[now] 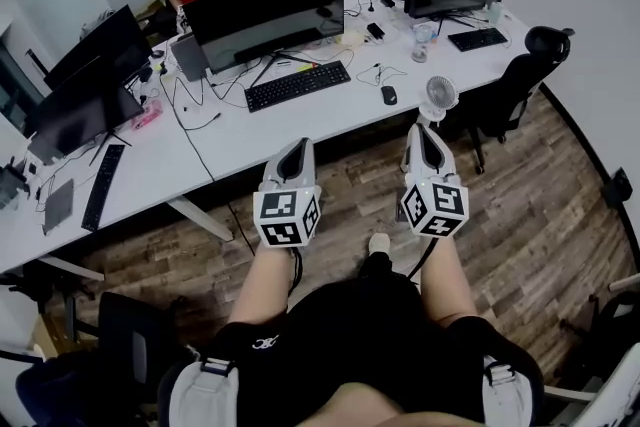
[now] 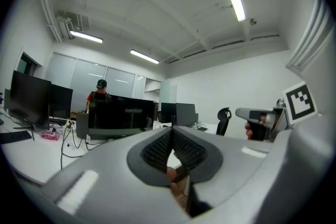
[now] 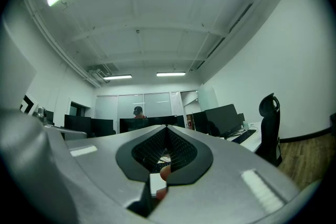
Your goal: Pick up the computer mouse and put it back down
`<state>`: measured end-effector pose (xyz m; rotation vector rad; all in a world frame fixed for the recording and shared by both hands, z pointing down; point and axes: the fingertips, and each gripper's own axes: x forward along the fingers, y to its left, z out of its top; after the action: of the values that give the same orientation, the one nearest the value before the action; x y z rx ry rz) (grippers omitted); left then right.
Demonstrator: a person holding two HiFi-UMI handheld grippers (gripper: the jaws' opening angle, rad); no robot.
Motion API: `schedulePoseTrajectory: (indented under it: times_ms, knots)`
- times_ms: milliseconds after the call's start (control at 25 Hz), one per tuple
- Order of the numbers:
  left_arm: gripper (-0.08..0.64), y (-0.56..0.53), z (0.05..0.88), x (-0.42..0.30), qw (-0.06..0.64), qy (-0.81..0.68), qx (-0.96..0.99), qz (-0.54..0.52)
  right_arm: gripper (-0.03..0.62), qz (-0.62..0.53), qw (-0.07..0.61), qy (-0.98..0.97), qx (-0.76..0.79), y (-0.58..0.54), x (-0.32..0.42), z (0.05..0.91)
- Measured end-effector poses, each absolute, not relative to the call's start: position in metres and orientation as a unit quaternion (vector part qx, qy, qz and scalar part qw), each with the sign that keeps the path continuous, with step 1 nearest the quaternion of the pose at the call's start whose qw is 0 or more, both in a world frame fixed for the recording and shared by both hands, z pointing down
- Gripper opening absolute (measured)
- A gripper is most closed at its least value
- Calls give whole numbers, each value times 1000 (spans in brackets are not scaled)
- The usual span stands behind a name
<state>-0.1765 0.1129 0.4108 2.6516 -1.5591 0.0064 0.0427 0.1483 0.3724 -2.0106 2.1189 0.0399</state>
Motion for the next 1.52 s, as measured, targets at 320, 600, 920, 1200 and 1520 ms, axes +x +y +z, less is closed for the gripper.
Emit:
schedulePoseTrajectory:
  times_ms: [320, 600, 920, 1200, 1520]
  knots:
    - [51, 45, 416, -144, 26, -517, 855, 18, -1, 1, 103, 725, -681, 75, 75, 382]
    - [51, -21, 412, -103, 25, -523, 851, 28, 0, -9, 102, 725, -681, 2, 116, 384]
    - [51, -102, 410, -48, 29, -528, 848, 40, 0, -13, 88, 740, -667, -85, 158, 383]
    - [51, -150, 420, -17, 39, -537, 841, 45, 0, -23, 76, 750, -657, -144, 185, 392]
    - [51, -191, 439, -13, 54, -545, 835, 61, 0, -50, 58, 759, -646, -189, 183, 415]
